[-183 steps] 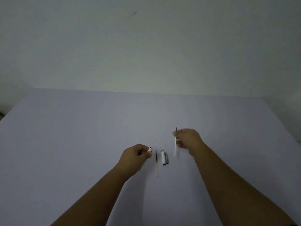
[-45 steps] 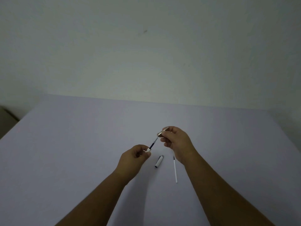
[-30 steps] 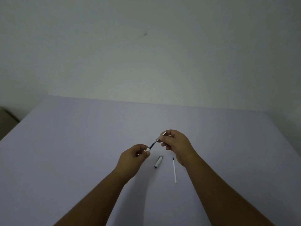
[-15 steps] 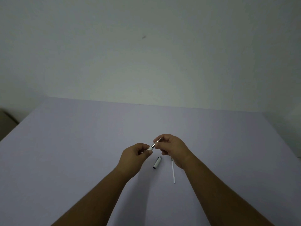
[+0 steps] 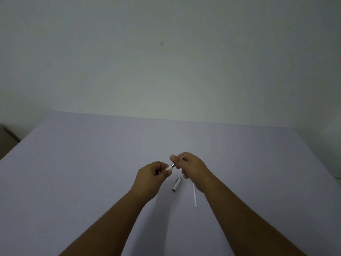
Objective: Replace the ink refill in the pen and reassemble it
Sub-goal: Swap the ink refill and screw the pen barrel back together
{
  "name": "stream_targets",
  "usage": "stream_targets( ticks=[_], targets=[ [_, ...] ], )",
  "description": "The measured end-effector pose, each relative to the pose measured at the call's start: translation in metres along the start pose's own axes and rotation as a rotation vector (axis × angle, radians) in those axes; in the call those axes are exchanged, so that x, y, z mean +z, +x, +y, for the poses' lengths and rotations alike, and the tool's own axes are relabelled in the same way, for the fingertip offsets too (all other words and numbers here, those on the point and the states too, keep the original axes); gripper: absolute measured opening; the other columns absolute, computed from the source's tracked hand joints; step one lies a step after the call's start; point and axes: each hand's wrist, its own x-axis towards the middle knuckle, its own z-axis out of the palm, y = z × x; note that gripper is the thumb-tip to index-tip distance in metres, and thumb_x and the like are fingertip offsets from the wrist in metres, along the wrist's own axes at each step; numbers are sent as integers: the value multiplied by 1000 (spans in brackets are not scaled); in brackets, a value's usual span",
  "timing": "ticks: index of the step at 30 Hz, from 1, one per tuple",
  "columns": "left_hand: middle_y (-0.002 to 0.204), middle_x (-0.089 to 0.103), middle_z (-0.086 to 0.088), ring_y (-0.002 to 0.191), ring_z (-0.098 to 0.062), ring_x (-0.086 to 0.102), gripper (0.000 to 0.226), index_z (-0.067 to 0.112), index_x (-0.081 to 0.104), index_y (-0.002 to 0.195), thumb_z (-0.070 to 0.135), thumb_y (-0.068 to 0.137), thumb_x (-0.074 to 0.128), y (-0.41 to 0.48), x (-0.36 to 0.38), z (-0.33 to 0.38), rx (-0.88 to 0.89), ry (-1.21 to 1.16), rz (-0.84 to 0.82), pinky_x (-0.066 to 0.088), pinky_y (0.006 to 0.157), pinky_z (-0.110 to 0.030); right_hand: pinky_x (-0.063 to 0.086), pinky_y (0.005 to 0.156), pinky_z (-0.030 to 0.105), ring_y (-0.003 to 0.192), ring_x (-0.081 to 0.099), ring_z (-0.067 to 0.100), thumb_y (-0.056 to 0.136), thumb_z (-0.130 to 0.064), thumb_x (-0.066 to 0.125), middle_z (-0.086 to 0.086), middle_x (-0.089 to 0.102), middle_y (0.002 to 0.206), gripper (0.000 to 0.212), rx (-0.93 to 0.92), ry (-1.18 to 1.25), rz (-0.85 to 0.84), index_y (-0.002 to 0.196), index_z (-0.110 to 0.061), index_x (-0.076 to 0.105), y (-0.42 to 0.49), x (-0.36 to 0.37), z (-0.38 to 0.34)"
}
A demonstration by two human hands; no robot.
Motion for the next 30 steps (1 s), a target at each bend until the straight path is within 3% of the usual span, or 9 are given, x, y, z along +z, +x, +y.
stream_targets(
  ticks=[3, 7, 11, 15, 18, 22, 25, 28, 30],
  targets=[
    [64, 55, 9, 57, -7, 46, 5, 24, 68, 85, 27, 86, 65, 0, -1, 1, -11, -5, 11, 36, 56, -19, 43, 56, 22, 64, 51, 9, 83, -29, 66, -8, 61, 72, 7, -55, 47, -51, 78, -27, 70, -2, -3, -1],
    [64, 55, 11, 57, -6, 47, 5, 27, 66, 81, 27, 86, 64, -2, 3, 5, 12, 14, 10, 36, 56, -17, 40, 58, 25, 58, 45, 12, 76, -51, 67, -2, 55, 66, 37, -6, -93, 65, 69, -16, 60, -2, 1, -2],
    [64, 55, 10, 56, -6, 46, 3, 25, 67, 83, 27, 85, 66, -1, 1, 6, -15, -11, 25, 36, 55, -19, 43, 54, 18, 62, 54, 1, 84, -28, 66, -14, 64, 73, 4, -59, 64, -36, 83, -28, 70, -5, -6, -2],
    [64, 56, 10, 57, -5, 47, 4, 26, 67, 82, 27, 85, 66, -4, 4, 7, -10, -9, 14, 36, 55, -17, 39, 55, 23, 58, 45, 11, 76, -47, 70, -3, 55, 66, 32, 4, -29, 44, 67, -17, 60, -6, -3, -3],
    [64, 56, 9, 56, -6, 47, 4, 26, 67, 83, 28, 85, 66, -3, 4, 6, -28, -24, 24, 36, 55, -18, 43, 55, 19, 67, 54, 6, 82, -31, 68, -10, 63, 76, 5, -35, 108, -43, 83, -26, 69, -7, -6, 0],
    [66, 57, 8, 59, -7, 48, 4, 25, 67, 84, 28, 85, 65, -4, 5, 8, -31, -22, 22, 38, 57, -19, 41, 49, 17, 59, 51, 7, 78, -38, 71, -14, 62, 63, 17, 6, 39, 16, 65, -28, 66, -8, -6, 0],
    [65, 56, 9, 57, -6, 47, 4, 24, 67, 84, 29, 85, 65, -6, 5, 9, -36, -30, 26, 38, 56, -19, 42, 58, 22, 70, 53, 7, 79, -37, 70, -11, 64, 75, 8, 10, 104, -7, 76, -30, 69, -8, -6, 1],
    [65, 55, 8, 57, -7, 46, 6, 22, 67, 86, 28, 85, 66, -7, 4, 8, -33, -12, 25, 37, 55, -19, 43, 52, 16, 62, 55, 1, 82, -28, 68, -14, 66, 70, 6, -10, 133, -40, 78, -27, 72, -9, -8, 4],
    [66, 56, 7, 58, -7, 47, 5, 22, 67, 86, 27, 85, 65, -8, 6, 10, -19, 4, 22, 37, 55, -18, 41, 51, 20, 57, 47, 9, 76, -41, 72, -6, 55, 64, 24, 37, 71, 27, 67, -21, 64, -8, -5, 4]
  ],
)
